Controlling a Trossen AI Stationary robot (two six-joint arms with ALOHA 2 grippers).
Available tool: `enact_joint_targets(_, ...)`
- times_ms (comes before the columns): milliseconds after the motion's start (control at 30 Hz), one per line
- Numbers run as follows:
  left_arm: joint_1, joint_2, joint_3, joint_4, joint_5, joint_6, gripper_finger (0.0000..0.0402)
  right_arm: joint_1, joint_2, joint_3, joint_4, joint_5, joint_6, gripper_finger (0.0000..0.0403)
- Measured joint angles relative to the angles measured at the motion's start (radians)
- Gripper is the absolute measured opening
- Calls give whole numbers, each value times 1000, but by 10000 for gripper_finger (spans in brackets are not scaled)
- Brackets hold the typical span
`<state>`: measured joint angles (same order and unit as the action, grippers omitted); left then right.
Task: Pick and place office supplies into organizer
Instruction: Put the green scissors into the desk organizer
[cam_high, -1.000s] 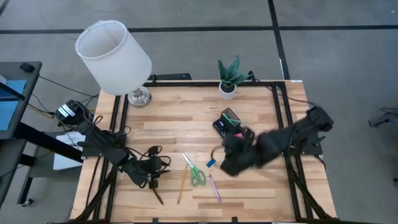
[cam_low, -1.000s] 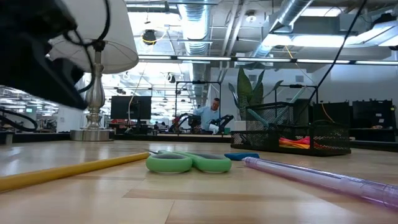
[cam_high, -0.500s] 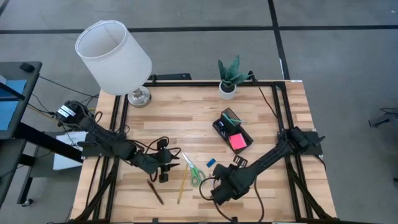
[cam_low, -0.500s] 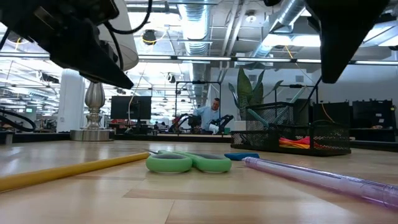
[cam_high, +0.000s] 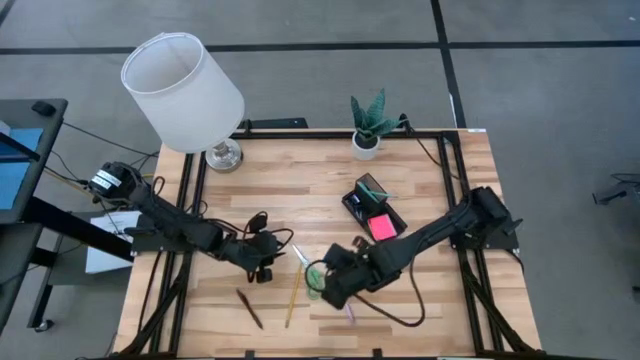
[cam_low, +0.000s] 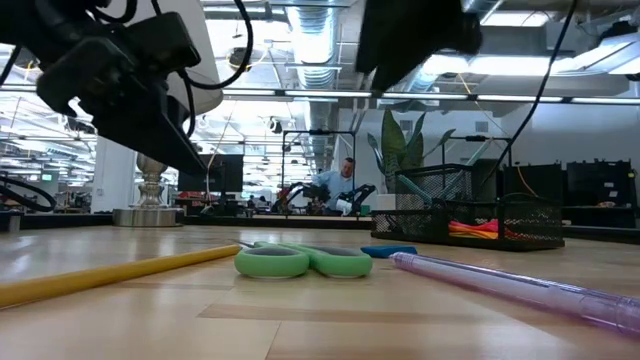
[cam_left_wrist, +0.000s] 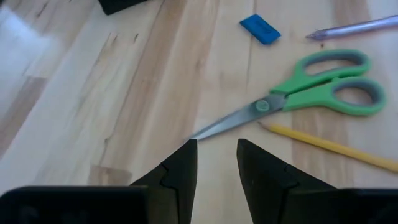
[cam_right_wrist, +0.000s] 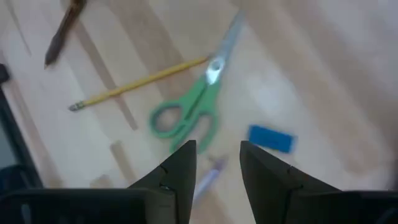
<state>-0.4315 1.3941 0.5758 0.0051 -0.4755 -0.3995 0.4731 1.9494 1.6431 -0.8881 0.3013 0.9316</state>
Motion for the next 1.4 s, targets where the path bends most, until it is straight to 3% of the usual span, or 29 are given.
enact_joint_targets(200,18,0,0,8,-2,72,107,-28,88,-15,83,-37,63,117)
enact_joint_targets(433,19,0,0,-9,-1,71,107,-89,102,-14,87,-116,118,117)
enact_joint_targets(733,18,-1,0,-70,1,10,107,-76,153,-18,98,-190,168,117)
enact_joint_targets(933,18,-1,-3,-89,1,-38,107,-83,216,-8,139,-323,135,117)
enact_joint_targets(1400,18,-1,-4,-105,3,-86,107,-117,218,-7,122,-297,108,117)
